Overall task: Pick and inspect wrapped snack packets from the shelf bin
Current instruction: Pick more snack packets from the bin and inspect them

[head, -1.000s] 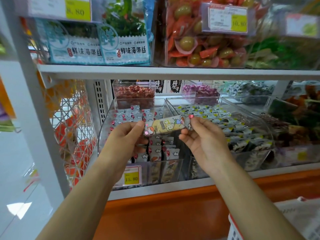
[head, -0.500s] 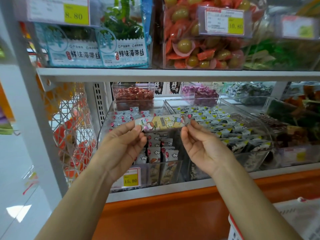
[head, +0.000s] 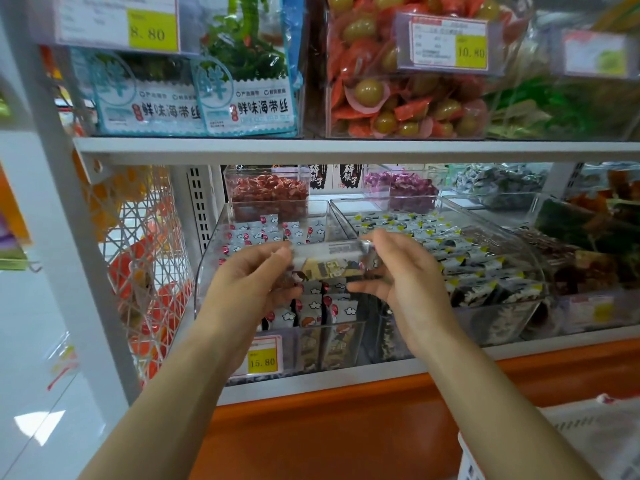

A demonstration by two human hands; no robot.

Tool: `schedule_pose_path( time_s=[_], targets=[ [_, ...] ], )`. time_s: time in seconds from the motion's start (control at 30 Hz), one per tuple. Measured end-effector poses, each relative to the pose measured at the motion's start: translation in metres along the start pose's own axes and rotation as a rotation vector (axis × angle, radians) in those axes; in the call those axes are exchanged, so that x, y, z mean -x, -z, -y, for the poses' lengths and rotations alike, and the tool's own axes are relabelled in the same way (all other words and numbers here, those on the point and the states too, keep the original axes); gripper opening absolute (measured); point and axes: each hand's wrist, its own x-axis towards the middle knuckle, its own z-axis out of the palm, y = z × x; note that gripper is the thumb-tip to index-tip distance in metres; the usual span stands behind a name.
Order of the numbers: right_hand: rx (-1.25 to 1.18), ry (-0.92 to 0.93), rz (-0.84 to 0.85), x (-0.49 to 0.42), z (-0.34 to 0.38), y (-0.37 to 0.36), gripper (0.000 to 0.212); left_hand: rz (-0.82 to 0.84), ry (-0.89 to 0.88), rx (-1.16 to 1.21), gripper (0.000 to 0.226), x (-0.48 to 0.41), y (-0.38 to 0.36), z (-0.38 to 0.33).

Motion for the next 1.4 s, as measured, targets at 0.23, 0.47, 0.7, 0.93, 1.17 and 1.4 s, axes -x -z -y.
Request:
schedule_pose_path(
  time_s=[0.23,0.47,0.7,0.93,1.17,1.4],
  targets=[
    [0.089,0.014,-0.04,-0.002,-0.001,0.002,0.017,0.061,-0.053,-0.121,0.029,-0.001,0.004,0.0],
    [0.125,0.057,-0.088,-0.005,-0.003,0.005,0.026,0.124,-0.072,-0.222,0.029,-0.001,0.004,0.004],
    [0.19,0.076,-0.045,-0.006,-0.005,0.007,0.032,0.089,-0.012,-0.095,0.016,0.001,-0.001,0.003],
    [0.344,0.202,0.034,0.001,-0.005,-0.002,0.014,-0.116,-0.056,-0.262,0.018,0.002,-0.006,0.005],
    [0.469,0.193,0.261,0.0,0.001,0.005,0.027,-0.197,-0.077,-0.238,0.017,-0.003,-0.008,0.006],
    [0.307,0.172,-0.182,-0.015,0.007,0.028,0.023,-0.132,-0.426,-0.74,0.009,-0.015,-0.015,0.018]
  ],
)
